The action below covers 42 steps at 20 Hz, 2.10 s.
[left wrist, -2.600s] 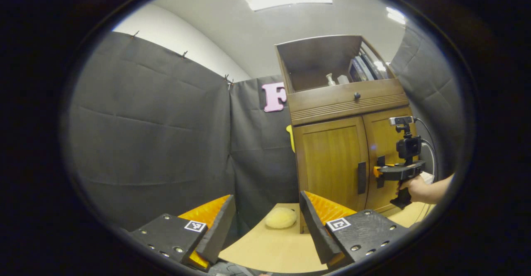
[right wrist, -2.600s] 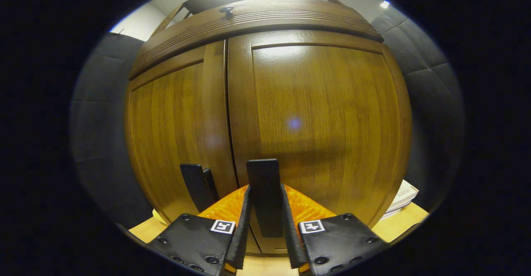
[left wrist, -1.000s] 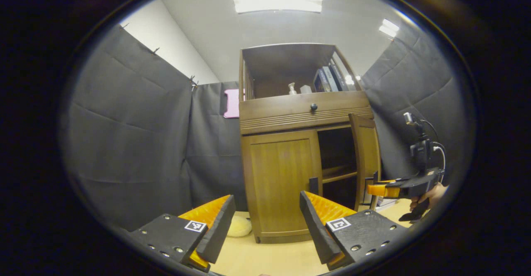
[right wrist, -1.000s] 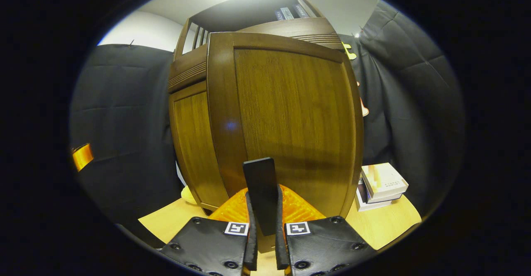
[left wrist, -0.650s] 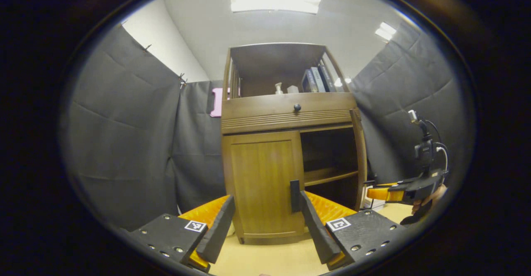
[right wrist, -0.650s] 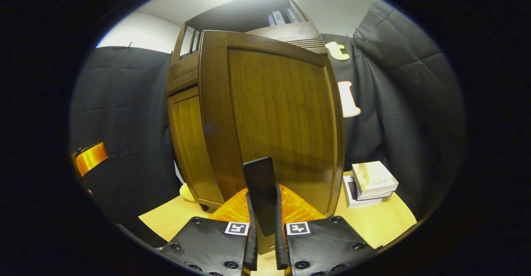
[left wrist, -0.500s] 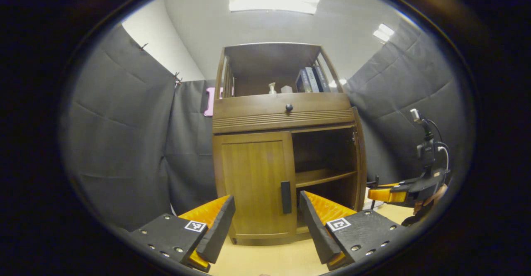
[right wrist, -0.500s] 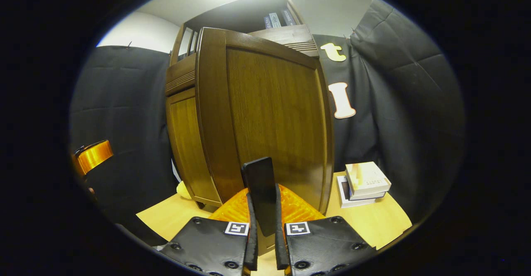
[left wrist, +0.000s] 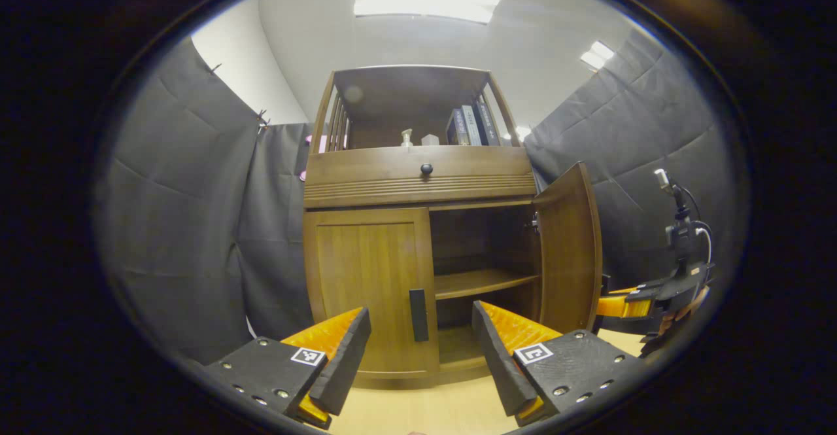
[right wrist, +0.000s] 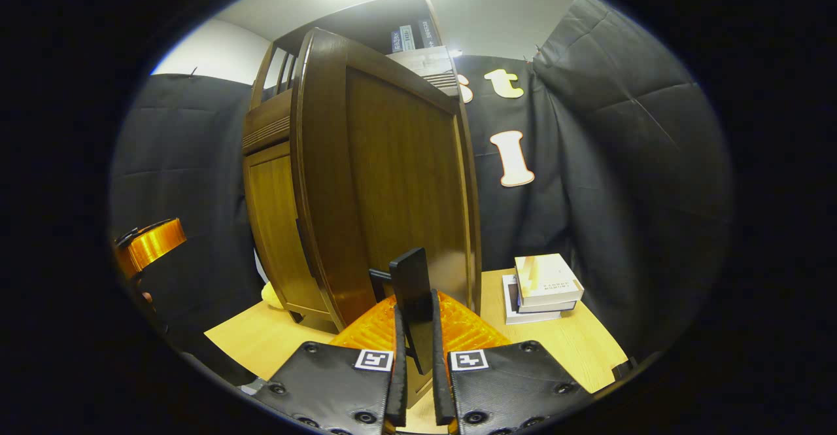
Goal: Open the right door of the double-door shoe cabinet with the right hand, and open the left door with the left hand.
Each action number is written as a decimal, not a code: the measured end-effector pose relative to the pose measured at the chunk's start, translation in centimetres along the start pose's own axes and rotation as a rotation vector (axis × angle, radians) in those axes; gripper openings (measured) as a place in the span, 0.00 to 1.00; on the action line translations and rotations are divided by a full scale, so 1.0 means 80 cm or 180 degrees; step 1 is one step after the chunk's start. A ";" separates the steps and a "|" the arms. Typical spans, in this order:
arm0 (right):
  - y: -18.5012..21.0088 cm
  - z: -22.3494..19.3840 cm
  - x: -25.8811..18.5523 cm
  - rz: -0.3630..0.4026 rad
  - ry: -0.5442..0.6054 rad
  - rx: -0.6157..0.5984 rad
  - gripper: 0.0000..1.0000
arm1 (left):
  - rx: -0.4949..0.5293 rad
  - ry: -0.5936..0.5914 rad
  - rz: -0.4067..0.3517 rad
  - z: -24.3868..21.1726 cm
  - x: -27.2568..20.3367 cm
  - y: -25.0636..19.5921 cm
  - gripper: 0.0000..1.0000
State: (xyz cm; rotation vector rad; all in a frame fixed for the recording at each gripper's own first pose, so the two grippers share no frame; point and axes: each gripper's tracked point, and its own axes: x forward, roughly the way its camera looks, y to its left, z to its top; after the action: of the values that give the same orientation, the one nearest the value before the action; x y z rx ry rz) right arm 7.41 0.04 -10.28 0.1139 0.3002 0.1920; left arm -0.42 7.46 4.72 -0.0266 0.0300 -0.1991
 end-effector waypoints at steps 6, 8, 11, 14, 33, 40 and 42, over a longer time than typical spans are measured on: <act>-0.029 0.001 -0.009 -0.0071 -0.0013 0.0004 0.14 | 0.0031 0.0016 -0.0026 -0.005 0.006 -0.004 0.91; -0.042 0.002 -0.012 -0.0114 -0.0022 0.0043 0.14 | 0.0042 0.0032 -0.0029 -0.008 0.007 -0.005 0.91; -0.060 0.004 -0.017 -0.0175 -0.0044 0.0083 0.17 | 0.0064 0.0041 -0.0023 -0.004 0.007 -0.007 0.91; -0.077 0.007 -0.021 -0.0243 -0.0074 0.0066 0.13 | 0.0079 0.0073 -0.0029 -0.007 0.011 -0.008 0.91; -0.123 0.062 -0.134 -0.0849 -0.0479 -0.0177 0.81 | 0.0093 0.0199 -0.0086 -0.026 0.045 0.001 0.91; -0.139 0.075 -0.191 -0.1257 -0.0585 -0.0225 0.93 | 0.0011 0.0288 -0.0076 -0.043 0.070 0.006 0.91; -0.144 0.072 -0.205 -0.1365 -0.0584 -0.0188 0.93 | -0.0012 0.0305 -0.0084 -0.049 0.078 0.005 0.91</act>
State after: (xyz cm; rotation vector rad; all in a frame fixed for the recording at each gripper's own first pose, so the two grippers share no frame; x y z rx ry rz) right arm -4.22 -15.04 -1.79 0.0066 0.1304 -0.2341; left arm 5.64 6.52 0.60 -0.0212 0.1257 -0.2266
